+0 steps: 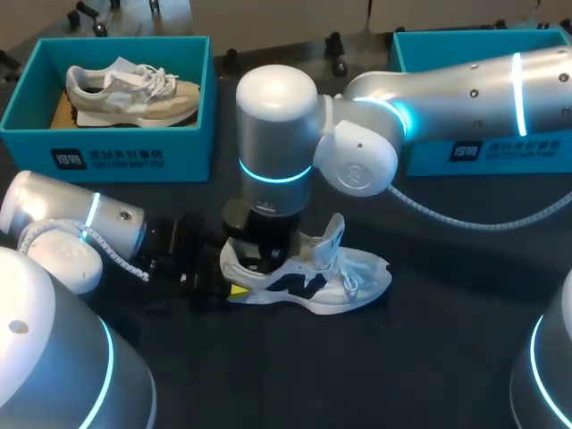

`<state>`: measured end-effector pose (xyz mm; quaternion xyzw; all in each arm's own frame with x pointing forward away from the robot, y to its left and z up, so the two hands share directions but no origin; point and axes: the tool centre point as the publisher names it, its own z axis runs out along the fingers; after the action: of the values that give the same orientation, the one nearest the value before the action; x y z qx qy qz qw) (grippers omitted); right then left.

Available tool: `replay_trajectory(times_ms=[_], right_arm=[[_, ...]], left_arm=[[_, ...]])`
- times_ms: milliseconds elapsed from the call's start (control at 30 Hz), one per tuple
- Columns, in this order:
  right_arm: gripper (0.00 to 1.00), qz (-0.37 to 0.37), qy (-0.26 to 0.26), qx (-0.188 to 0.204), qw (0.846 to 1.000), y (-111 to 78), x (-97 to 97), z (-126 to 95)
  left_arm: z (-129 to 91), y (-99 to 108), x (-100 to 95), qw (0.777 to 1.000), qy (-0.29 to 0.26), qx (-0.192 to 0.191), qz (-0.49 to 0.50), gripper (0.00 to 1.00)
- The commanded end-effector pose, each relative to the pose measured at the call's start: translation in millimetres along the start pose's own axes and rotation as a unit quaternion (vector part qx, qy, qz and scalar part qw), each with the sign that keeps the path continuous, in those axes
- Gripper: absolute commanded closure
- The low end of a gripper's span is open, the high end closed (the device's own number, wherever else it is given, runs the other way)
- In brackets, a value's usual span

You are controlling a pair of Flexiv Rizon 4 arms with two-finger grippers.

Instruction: Take the shoe out of the shoebox, open the shoe tongue, remove and reinsert the insole, then place the shoe into the shoebox

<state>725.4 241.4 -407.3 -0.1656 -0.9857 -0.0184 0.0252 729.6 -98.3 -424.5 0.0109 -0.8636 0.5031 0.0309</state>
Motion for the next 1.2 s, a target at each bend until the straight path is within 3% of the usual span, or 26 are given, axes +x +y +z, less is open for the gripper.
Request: replay_trajectory(times_ms=[33,567,1200], right_arm=[[1.00,0.003,-0.003,0.003,1.000,1.7,7.4,52.2],[1.00,-0.005,0.015,0.002,1.000,-3.5,20.1,24.5],[1.00,-0.008,-0.011,0.003,1.000,-19.4,14.3,-20.2]], left_arm=[[0.9,-0.4,-2.4,1.000,0.000,-0.002,-0.001,1.00],[0.9,-0.4,-2.4,1.000,0.000,-0.002,-0.001,1.00],[0.9,-0.4,-2.4,1.000,0.000,-0.002,-0.001,1.00]])
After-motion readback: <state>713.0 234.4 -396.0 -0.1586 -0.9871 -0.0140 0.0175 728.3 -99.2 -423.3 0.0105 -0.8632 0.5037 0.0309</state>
